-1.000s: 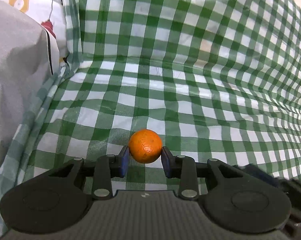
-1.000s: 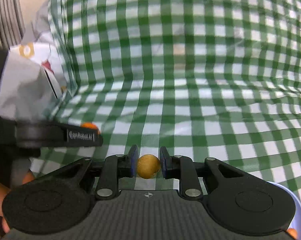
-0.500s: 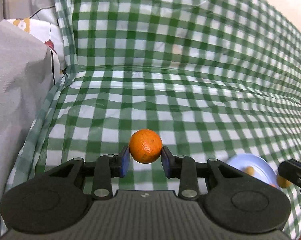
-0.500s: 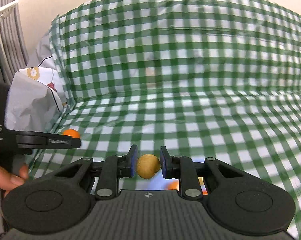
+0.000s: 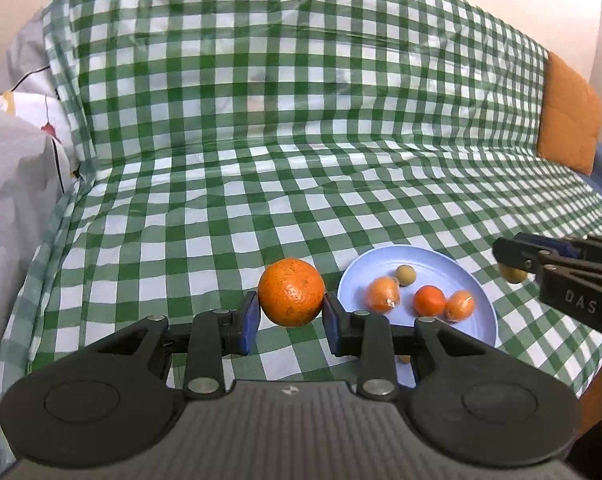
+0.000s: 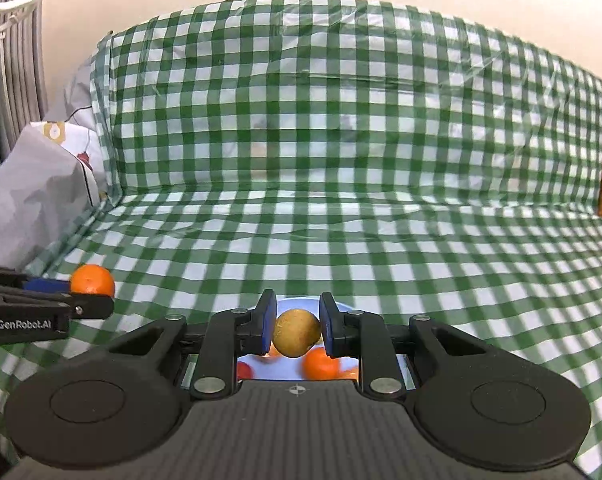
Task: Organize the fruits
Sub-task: 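Carry the orange and yellow pear in both grippers over the plate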
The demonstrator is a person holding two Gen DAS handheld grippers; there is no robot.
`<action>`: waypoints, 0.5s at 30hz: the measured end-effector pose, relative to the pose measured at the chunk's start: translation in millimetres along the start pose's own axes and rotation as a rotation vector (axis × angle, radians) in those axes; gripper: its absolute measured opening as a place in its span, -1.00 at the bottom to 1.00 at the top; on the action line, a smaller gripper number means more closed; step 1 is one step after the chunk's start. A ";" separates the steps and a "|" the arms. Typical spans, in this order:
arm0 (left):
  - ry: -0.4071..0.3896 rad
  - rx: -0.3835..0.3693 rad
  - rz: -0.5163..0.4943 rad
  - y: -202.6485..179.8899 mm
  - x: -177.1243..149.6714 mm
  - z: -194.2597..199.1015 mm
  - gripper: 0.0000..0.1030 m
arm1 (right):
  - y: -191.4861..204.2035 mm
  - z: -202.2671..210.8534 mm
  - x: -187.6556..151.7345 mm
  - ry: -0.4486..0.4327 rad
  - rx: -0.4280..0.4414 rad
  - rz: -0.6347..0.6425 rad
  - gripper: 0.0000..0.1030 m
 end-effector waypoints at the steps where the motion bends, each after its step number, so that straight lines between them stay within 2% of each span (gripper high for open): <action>1: 0.007 0.002 -0.001 0.0 -1.1 -2.6 -0.28 | -3.3 -0.2 -2.4 0.004 -0.005 0.006 -0.53; 15: 0.055 0.007 0.005 -5.5 -8.3 -21.2 -0.28 | -36.7 -4.7 -15.3 0.019 -0.039 0.003 -0.53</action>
Point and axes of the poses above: each gripper's, at about its wrist camera, not at the fingertips, and z roughly against the way its jaws point, y to its left, x to its top, the point moved 9 cm from there along -z, roughly the way its jaws point, and after that the axes turned 9 degrees about z, right-handed, at the moved point
